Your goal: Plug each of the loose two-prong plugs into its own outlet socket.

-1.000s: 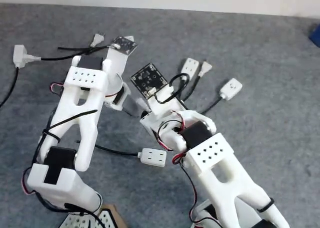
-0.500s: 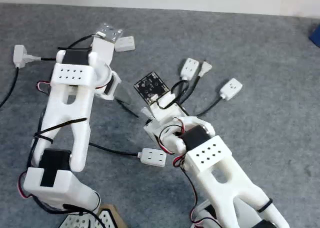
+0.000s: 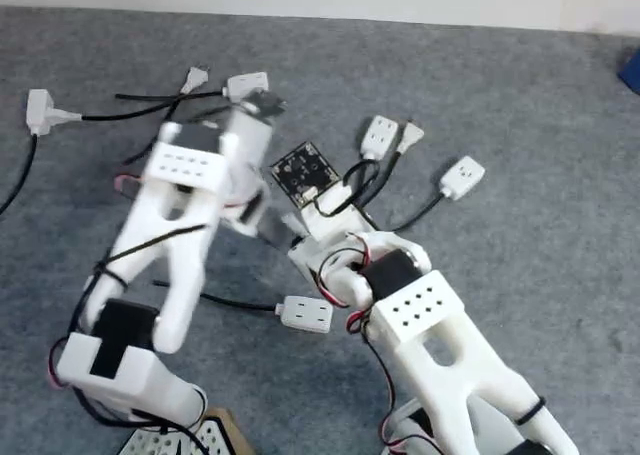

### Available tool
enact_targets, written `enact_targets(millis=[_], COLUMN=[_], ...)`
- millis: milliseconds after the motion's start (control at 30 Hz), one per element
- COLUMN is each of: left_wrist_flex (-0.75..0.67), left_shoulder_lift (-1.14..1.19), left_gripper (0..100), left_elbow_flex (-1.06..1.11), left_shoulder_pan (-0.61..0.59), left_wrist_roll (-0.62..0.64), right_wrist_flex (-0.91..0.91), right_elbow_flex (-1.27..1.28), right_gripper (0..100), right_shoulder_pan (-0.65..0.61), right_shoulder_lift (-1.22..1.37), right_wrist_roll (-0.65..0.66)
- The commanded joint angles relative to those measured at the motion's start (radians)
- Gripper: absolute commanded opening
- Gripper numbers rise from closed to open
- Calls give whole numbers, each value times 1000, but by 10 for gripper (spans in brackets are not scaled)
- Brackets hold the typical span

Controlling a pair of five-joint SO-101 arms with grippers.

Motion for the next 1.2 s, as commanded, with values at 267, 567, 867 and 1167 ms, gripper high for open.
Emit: enact_targets(millis=[267, 567, 867, 1167], left_wrist_flex=[-100, -109, -107, -109], left_shoulder_lift=[-42, -41, -31, -31], left_gripper=[365, 365, 365, 365], left_elbow_flex=[-64, -143, -125, 8], left_shoulder_pan=[-130, -157, -50, -5], left_wrist_roll=[-5, -3, 35, 34], right_wrist_flex=[-19, -19, -21, -21], right_elbow_flex=[-7, -7, -5, -15], right_gripper=[7, 7, 7, 7], right_shoulder_pan=[16, 7, -24, -24], right_shoulder_lift=[-35, -28, -28, -35], right_wrist_roll=[-6, -5, -6, -6])
